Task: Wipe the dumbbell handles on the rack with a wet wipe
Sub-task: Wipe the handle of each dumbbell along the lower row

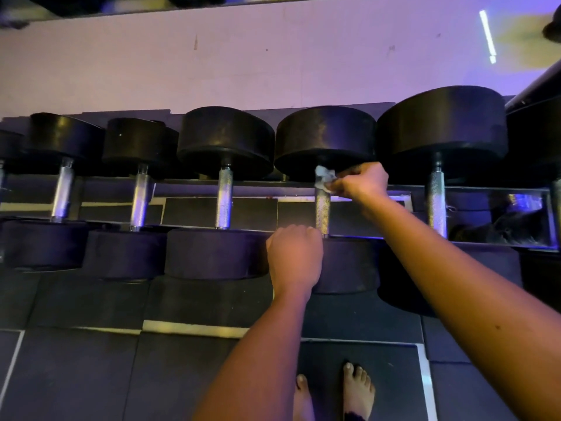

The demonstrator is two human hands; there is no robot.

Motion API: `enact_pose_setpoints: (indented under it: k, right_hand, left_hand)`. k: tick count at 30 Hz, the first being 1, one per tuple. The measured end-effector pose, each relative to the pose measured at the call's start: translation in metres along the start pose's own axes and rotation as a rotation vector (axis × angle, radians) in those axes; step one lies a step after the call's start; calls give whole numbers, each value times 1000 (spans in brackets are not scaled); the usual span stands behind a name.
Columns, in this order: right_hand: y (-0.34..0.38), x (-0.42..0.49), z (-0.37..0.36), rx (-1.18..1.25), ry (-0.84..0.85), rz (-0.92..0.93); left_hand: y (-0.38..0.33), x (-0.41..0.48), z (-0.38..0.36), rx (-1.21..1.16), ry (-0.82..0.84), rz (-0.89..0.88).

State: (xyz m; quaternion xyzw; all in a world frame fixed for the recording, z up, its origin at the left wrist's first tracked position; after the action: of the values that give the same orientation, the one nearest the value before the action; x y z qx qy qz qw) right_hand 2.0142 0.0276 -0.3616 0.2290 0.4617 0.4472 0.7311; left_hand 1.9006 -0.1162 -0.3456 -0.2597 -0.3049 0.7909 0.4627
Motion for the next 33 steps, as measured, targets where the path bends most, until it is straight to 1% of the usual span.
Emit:
enact_pose_setpoints:
  k: [3, 6, 9, 11, 13, 14, 17, 19, 21, 23, 27, 28, 30, 32, 33]
  right_hand:
    - [-1, 6, -10, -53, 28, -34]
    - [-5, -3, -8, -213, 69, -27]
    - [-17, -30, -7, -342, 183, 3]
    - [-24, -43, -6, -358, 281, 9]
    - [-26, -37, -3, -295, 325, -33]
    - [-25, -31, -2, -228, 320, -66]
    - [-20, -12, 0, 57, 198, -102]
    - [-15, -5, 0, 239, 156, -102]
    - [-14, -3, -1, 281, 174, -97]
    - [-18, -5, -2, 209, 207, -90]
    - [-36, -26, 2, -195, 319, 0]
    - [-38, -30, 2, -251, 337, 22]
    - [-36, -31, 1, -275, 368, 34]
    - [-33, -28, 2, -237, 401, -6]
    - [-31, -26, 2, -194, 380, -32]
  left_hand:
    - [-1, 0, 1, 8, 1, -3]
    - [-1, 1, 1, 8, -7, -2]
    - [-2, 0, 1, 7, -12, -9]
    - [-1, 1, 1, 1, -13, -11]
    - [-1, 0, 1, -9, -10, -5]
    - [-1, 0, 1, -7, -7, -5]
    - [0, 1, 1, 1, -12, -12]
    - [0, 1, 0, 8, -9, -13]
    - [0, 1, 0, 17, -4, -10]
    - [-1, 1, 0, 16, -5, -9]
    - [-2, 1, 0, 5, -7, -12]
    - [-1, 1, 0, 3, -6, -8]
    - [-1, 1, 1, 5, -8, 1]
    - [-2, 0, 1, 10, -6, -1]
    - [-3, 0, 1, 11, -4, 1]
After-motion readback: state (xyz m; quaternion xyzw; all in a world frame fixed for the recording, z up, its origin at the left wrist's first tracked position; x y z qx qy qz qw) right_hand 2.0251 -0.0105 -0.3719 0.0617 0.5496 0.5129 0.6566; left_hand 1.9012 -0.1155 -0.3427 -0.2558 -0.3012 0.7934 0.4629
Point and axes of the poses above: each hand's wrist, its own x-axis towards the middle knuckle, its own z-axis out of the back of the hand, y = z × x, the point moved 2 cm from there along x, towards the middle knuckle
